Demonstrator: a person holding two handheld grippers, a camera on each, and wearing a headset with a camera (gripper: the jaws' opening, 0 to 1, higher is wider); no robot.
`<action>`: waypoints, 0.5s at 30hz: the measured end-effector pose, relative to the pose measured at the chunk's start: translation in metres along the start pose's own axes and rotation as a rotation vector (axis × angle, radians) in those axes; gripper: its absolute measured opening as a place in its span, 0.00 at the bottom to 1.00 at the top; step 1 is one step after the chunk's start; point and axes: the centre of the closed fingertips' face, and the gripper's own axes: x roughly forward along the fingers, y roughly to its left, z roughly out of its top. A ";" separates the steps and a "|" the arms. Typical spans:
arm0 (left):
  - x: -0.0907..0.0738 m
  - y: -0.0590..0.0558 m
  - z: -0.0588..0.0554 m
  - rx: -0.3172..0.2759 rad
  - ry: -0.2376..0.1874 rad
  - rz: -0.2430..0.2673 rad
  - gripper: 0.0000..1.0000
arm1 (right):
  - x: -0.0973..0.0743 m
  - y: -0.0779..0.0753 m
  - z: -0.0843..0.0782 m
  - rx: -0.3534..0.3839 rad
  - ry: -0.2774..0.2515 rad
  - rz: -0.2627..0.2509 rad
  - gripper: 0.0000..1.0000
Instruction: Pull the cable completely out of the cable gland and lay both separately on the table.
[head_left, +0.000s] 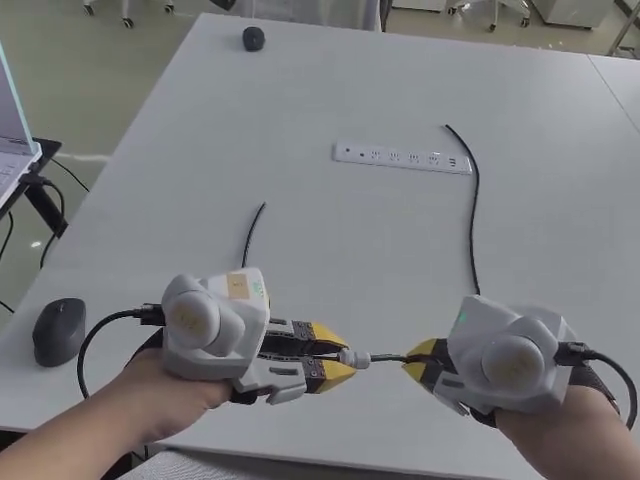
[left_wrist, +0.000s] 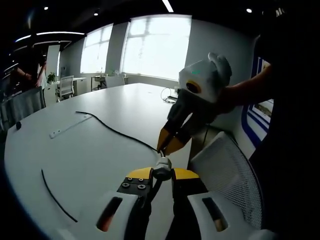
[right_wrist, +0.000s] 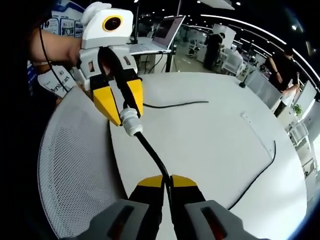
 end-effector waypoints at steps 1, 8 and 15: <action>0.000 0.000 0.000 -0.001 -0.001 0.000 0.15 | 0.000 -0.002 -0.001 0.017 -0.001 -0.006 0.00; 0.001 -0.001 0.000 0.001 -0.004 -0.003 0.15 | 0.004 -0.009 -0.016 0.105 0.013 -0.023 0.00; 0.001 -0.004 -0.002 -0.005 -0.001 -0.008 0.15 | 0.007 -0.009 -0.025 0.181 0.037 -0.024 0.00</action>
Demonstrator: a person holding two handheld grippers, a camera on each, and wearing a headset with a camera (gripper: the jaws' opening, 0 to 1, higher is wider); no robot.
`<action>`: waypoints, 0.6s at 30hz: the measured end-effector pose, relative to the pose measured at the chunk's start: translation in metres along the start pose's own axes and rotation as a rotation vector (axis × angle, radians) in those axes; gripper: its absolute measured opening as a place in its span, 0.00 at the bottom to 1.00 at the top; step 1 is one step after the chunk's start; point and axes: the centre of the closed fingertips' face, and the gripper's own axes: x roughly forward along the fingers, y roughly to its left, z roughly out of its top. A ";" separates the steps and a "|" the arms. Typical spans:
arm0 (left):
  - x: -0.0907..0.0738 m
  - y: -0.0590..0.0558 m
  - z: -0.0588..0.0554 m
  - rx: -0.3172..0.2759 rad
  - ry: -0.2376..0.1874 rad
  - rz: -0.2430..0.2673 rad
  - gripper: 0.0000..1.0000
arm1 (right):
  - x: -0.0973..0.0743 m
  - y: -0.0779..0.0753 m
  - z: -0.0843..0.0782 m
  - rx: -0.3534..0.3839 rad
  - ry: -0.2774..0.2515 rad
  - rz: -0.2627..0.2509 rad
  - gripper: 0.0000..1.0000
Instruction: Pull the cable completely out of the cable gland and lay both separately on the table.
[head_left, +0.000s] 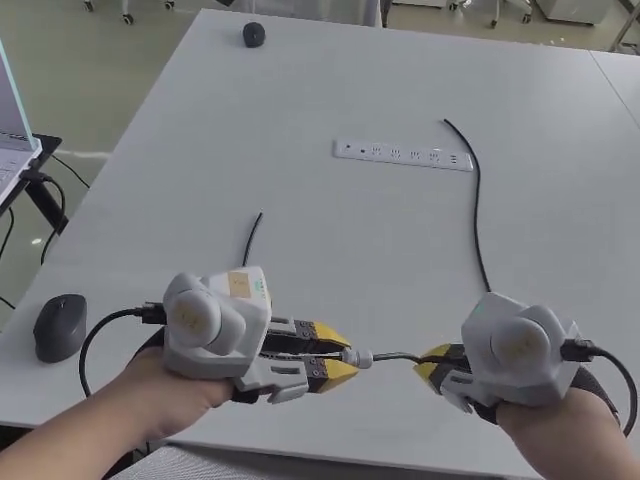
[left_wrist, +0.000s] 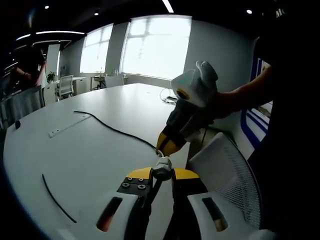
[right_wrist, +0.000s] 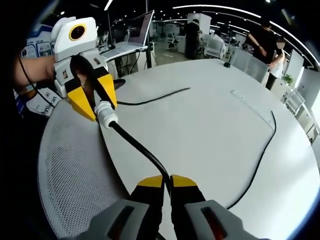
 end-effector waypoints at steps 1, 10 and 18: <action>0.000 0.000 0.000 0.001 0.001 0.001 0.15 | 0.000 0.001 0.000 0.002 -0.001 0.003 0.00; -0.004 0.004 -0.002 -0.005 -0.001 0.018 0.15 | -0.005 0.005 0.003 -0.045 -0.029 0.026 0.01; -0.006 0.008 -0.002 -0.009 0.004 0.028 0.15 | -0.017 0.024 0.015 -0.113 -0.071 0.063 0.13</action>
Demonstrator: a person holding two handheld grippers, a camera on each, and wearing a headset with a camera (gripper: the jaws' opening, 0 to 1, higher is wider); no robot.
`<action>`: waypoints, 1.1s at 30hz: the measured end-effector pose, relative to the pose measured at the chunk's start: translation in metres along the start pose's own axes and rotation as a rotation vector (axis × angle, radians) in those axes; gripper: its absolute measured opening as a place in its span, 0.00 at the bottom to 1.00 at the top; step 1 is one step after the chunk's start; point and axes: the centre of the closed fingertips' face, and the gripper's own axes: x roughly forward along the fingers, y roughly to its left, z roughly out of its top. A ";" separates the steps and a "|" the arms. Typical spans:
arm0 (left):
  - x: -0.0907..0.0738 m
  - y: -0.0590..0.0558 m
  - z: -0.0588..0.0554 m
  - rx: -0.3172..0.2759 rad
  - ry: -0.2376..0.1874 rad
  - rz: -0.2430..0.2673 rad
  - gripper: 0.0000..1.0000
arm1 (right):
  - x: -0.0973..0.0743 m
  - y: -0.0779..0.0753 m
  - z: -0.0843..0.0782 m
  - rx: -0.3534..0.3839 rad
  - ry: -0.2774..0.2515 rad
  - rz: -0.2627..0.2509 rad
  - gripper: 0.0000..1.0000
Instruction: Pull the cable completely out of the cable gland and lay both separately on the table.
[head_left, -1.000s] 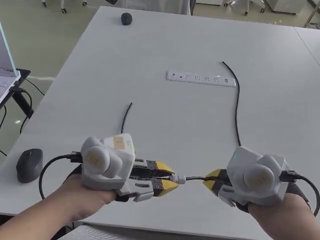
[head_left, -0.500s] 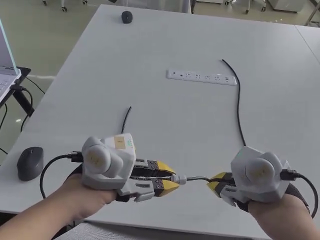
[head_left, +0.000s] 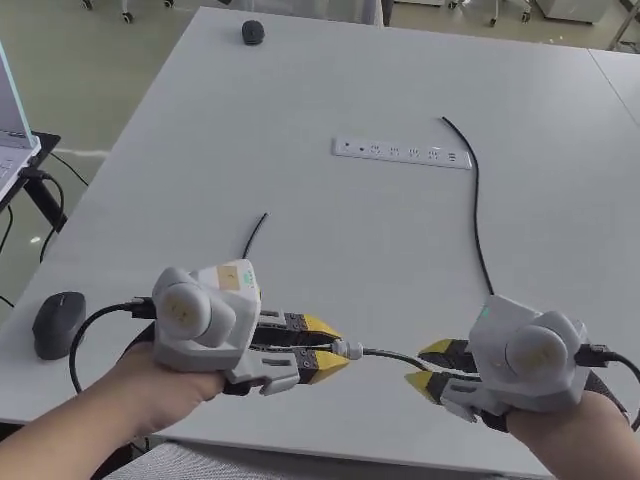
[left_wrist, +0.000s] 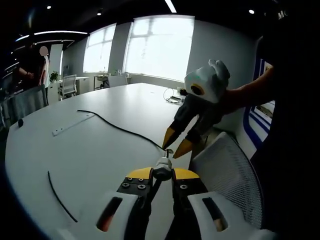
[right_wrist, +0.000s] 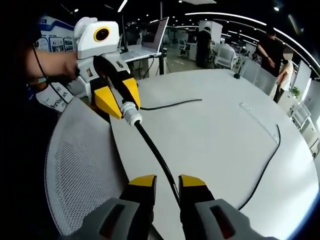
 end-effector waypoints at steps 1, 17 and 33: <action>0.000 0.000 0.000 0.003 0.001 0.000 0.15 | 0.000 0.002 0.002 -0.001 -0.001 0.003 0.13; 0.000 -0.003 -0.002 0.005 0.010 -0.001 0.15 | 0.011 0.031 0.046 -0.200 -0.033 0.037 0.10; 0.002 -0.001 -0.001 0.012 0.011 -0.002 0.15 | 0.013 0.026 0.047 -0.208 -0.037 0.005 0.01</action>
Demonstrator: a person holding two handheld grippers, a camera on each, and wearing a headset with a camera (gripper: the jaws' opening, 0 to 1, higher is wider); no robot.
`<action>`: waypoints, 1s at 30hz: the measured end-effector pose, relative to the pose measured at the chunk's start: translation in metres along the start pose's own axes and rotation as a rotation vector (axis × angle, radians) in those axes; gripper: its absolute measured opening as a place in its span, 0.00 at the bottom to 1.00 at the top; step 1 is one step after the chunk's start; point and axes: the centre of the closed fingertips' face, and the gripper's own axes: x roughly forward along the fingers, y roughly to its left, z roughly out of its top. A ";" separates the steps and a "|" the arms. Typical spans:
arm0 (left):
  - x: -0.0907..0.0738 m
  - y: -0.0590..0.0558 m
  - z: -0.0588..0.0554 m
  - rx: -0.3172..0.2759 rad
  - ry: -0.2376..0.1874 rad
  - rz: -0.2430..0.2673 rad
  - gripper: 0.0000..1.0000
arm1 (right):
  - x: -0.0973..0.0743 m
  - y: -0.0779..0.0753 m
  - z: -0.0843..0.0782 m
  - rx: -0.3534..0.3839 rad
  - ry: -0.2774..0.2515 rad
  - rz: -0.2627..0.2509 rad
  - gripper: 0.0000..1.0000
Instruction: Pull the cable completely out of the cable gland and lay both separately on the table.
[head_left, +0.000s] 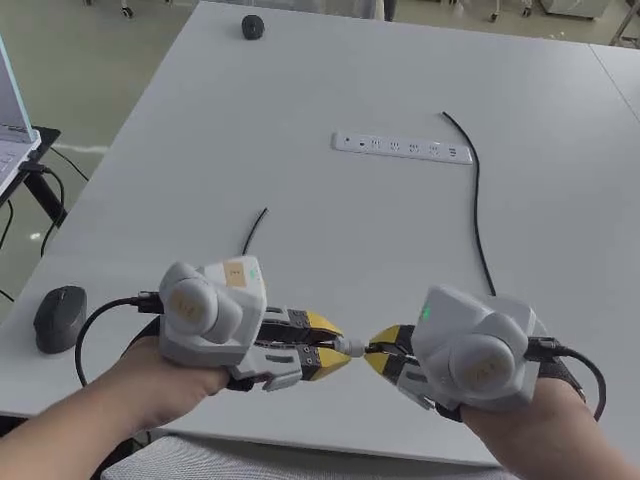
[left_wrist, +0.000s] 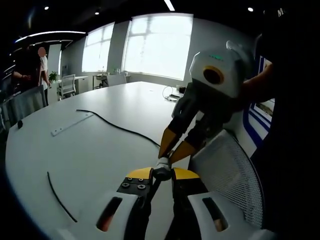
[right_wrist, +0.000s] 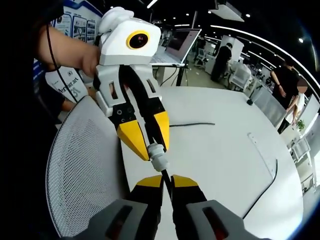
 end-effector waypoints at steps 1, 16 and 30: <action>0.000 0.000 0.000 0.000 -0.001 0.000 0.15 | 0.000 0.000 0.000 0.012 -0.004 -0.002 0.01; -0.001 0.004 0.003 0.004 -0.005 0.002 0.15 | -0.004 -0.018 -0.027 0.136 0.027 -0.044 0.00; -0.001 0.000 0.005 0.008 -0.003 -0.009 0.15 | -0.002 -0.026 -0.059 0.261 0.079 -0.072 0.00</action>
